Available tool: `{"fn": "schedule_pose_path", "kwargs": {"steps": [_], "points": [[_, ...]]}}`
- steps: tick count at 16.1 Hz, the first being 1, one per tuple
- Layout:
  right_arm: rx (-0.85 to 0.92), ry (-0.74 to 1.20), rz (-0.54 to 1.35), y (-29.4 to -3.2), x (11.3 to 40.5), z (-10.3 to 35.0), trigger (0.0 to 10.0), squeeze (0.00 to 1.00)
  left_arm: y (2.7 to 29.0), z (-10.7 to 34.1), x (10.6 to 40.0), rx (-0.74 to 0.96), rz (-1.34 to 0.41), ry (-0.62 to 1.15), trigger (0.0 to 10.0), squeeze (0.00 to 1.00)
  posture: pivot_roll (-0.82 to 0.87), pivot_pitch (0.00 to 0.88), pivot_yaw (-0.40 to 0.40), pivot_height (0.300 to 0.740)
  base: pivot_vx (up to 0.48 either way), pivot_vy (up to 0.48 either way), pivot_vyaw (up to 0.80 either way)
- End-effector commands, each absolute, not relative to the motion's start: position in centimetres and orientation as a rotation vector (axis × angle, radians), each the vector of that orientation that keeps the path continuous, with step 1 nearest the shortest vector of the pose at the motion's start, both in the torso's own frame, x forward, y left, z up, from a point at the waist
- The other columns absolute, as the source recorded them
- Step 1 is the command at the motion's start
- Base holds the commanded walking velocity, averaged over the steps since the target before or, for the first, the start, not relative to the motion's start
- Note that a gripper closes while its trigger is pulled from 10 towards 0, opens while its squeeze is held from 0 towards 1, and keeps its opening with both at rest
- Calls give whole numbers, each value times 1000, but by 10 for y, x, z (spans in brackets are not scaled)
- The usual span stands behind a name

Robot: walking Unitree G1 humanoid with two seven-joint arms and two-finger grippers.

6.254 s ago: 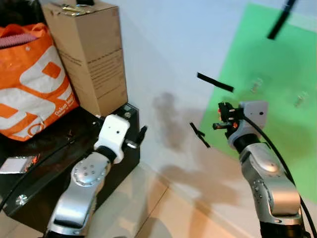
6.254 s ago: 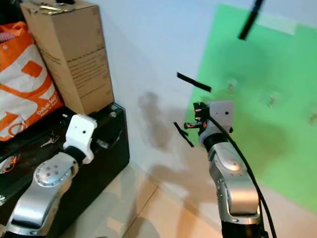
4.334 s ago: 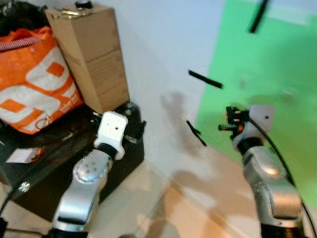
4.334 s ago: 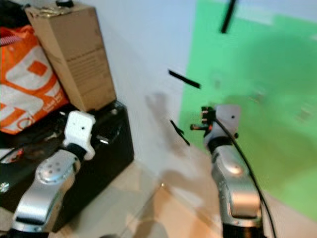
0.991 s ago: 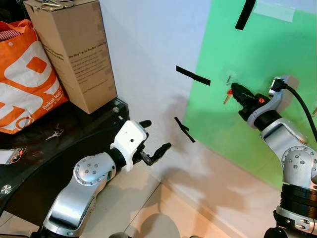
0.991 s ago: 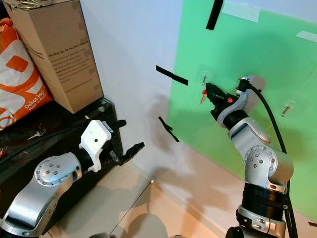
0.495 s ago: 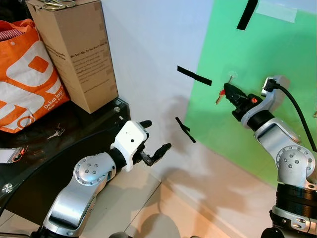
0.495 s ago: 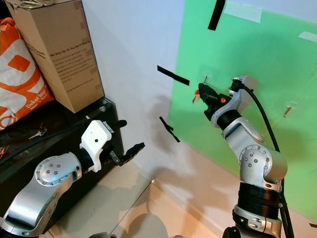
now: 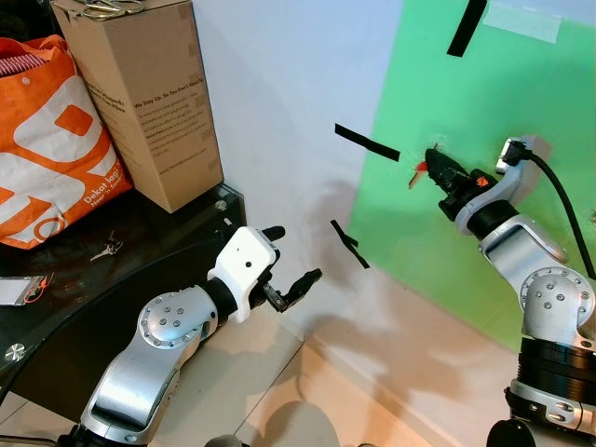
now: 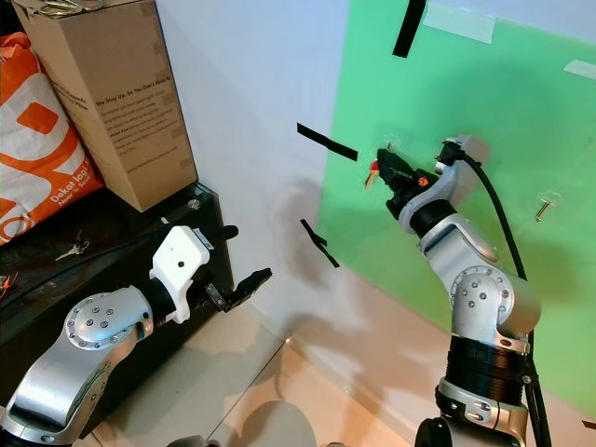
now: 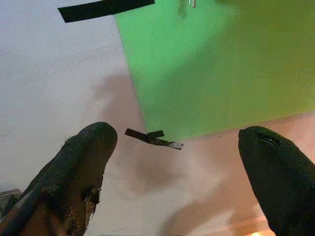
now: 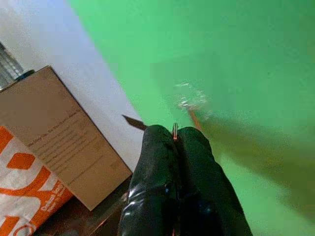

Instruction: Hang keys on a hook

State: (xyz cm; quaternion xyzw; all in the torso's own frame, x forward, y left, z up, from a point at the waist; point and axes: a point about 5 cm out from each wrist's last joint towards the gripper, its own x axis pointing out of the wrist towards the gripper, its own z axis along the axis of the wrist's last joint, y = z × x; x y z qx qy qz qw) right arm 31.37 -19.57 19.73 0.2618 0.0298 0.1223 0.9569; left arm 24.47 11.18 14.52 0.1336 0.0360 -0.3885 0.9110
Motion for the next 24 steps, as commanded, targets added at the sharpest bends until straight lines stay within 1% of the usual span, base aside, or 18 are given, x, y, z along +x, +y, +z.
{"fn": "schedule_pose_path", "kwargs": {"steps": [1,5,11,19,23,24], "points": [[546,62,229,-201,314,196,10000,0,111,148,244,281,-816,65,10000,533,15,0,-27,740,0,0,0],[555,83,202,-209,308,189,10000,0,110,148,244,280,-816,67,10000,529,11,0,-25,740,0,0,0],[559,113,216,-199,311,184,10000,0,111,148,244,284,-818,69,10000,533,16,0,-25,740,0,0,0],[535,155,168,-200,310,173,10000,0,110,148,243,291,-821,65,10000,529,14,0,-20,740,0,0,0],[520,150,169,-200,310,173,10000,0,107,156,244,235,-830,20,10000,529,14,0,-20,740,0,0,0],[517,150,170,-200,310,173,10000,0,104,162,244,194,-842,-10,10000,529,13,0,-20,740,0,0,0]]}}
